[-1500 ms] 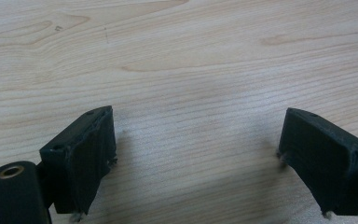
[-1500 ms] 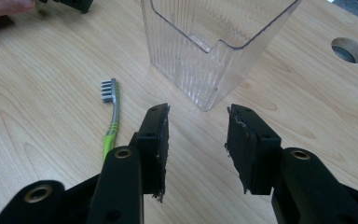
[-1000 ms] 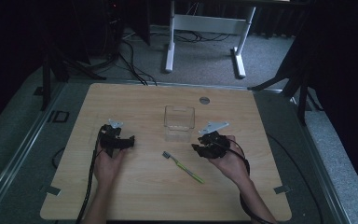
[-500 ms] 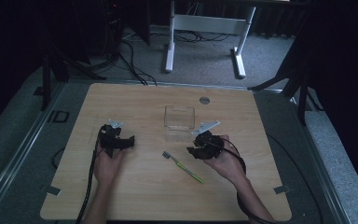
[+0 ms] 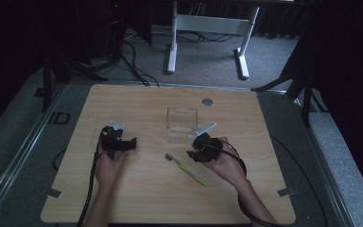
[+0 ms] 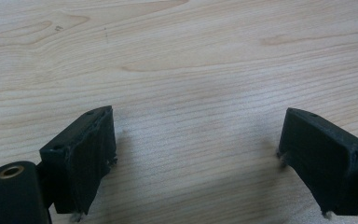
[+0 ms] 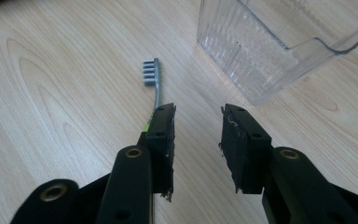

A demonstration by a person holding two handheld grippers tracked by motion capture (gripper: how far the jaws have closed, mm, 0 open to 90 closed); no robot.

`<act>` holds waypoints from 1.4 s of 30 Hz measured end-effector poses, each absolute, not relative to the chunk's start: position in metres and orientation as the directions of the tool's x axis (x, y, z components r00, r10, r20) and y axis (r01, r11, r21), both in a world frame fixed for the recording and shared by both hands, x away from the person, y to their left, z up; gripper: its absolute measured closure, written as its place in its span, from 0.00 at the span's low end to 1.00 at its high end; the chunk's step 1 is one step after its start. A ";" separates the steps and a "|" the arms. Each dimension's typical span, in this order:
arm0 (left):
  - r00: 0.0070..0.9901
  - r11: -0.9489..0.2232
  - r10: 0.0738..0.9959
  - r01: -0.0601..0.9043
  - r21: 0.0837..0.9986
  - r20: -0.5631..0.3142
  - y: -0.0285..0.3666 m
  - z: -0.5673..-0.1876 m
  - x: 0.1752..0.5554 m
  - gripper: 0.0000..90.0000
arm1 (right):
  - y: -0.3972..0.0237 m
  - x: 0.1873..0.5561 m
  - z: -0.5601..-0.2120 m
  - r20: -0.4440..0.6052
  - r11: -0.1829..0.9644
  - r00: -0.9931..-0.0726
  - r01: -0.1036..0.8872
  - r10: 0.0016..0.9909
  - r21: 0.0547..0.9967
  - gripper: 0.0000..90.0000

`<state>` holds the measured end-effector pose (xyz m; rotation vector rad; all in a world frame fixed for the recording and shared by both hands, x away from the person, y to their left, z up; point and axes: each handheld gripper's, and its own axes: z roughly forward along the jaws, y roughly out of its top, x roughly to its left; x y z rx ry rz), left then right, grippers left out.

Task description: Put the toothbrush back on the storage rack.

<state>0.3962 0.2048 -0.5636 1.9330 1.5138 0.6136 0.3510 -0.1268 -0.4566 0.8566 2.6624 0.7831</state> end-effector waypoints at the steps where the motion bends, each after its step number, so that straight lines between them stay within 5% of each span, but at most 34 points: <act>1: 0.243 -0.170 0.970 0.692 0.701 -0.005 0.205 -0.564 0.396 0.13 | -0.125 0.351 -0.457 -0.058 0.688 -0.800 0.474 0.597 0.550 0.72; 42: 0.242 -0.168 0.970 0.692 0.702 -0.006 0.205 -0.564 0.396 0.13 | -0.105 0.360 -0.460 -0.056 0.768 -0.829 0.486 0.556 0.416 0.72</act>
